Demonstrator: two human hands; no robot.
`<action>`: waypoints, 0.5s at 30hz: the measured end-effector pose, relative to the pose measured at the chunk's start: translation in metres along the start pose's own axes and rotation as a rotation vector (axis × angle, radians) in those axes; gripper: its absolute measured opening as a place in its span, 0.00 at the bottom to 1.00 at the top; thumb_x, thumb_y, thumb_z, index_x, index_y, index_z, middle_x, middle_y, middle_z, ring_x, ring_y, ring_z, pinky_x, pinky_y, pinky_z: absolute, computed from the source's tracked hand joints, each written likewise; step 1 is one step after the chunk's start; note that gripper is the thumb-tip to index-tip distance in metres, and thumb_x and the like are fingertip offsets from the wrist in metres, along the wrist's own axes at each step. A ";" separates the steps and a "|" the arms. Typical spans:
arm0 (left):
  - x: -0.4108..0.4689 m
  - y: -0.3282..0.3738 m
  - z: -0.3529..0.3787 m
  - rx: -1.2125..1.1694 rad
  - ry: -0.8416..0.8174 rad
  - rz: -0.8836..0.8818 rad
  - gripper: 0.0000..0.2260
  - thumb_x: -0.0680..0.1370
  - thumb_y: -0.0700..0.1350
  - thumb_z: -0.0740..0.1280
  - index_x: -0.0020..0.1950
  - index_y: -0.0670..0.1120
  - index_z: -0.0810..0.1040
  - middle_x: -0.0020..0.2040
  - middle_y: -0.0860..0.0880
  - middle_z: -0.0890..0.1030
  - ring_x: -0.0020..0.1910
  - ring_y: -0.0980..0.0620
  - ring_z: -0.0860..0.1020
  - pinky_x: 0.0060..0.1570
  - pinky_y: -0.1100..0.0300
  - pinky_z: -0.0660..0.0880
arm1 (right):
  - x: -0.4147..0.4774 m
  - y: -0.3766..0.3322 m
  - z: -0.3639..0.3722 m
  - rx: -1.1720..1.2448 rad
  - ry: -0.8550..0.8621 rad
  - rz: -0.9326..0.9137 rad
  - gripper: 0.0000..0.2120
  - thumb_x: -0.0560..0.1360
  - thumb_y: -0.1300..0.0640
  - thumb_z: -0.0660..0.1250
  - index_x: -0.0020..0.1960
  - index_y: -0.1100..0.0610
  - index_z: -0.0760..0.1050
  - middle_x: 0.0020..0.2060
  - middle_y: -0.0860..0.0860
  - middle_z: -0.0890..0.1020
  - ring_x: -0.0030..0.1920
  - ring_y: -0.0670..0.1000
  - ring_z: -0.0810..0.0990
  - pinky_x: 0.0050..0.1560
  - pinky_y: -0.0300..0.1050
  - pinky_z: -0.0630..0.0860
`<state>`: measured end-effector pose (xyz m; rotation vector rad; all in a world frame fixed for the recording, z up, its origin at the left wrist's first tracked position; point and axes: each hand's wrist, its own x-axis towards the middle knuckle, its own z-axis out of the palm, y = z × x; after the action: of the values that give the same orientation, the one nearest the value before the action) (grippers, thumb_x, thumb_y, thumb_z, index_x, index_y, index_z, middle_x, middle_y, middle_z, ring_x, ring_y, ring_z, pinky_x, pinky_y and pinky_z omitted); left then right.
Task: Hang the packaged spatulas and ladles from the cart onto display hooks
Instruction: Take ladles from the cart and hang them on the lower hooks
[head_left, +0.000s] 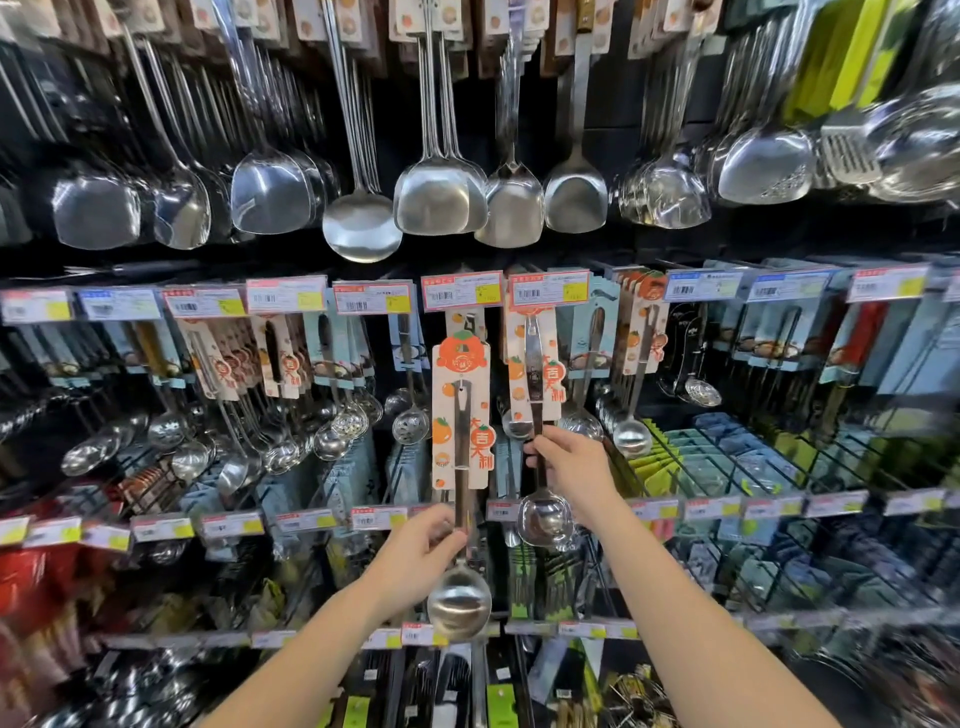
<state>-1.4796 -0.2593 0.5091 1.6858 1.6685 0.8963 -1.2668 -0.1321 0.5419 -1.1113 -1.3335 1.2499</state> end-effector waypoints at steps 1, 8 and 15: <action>0.001 0.001 0.001 0.007 0.000 -0.004 0.07 0.83 0.48 0.67 0.46 0.49 0.75 0.38 0.52 0.83 0.40 0.55 0.83 0.46 0.60 0.77 | 0.003 0.000 -0.001 -0.011 -0.003 -0.007 0.09 0.80 0.61 0.67 0.49 0.56 0.86 0.45 0.57 0.88 0.46 0.55 0.85 0.55 0.56 0.81; 0.007 -0.002 0.002 0.019 -0.013 0.000 0.09 0.83 0.50 0.66 0.44 0.51 0.73 0.39 0.46 0.81 0.43 0.43 0.83 0.47 0.52 0.80 | 0.014 0.001 -0.002 0.009 -0.010 -0.034 0.09 0.80 0.59 0.67 0.46 0.57 0.86 0.46 0.60 0.86 0.44 0.52 0.82 0.60 0.61 0.79; 0.010 -0.001 0.003 0.001 -0.010 0.020 0.09 0.83 0.51 0.66 0.43 0.57 0.73 0.39 0.47 0.82 0.38 0.52 0.80 0.48 0.50 0.80 | 0.016 0.008 0.003 0.049 -0.006 -0.040 0.10 0.80 0.60 0.67 0.45 0.53 0.86 0.44 0.61 0.86 0.44 0.54 0.82 0.51 0.56 0.78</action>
<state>-1.4780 -0.2495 0.5074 1.7077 1.6480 0.8953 -1.2715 -0.1162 0.5345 -1.0424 -1.3169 1.2512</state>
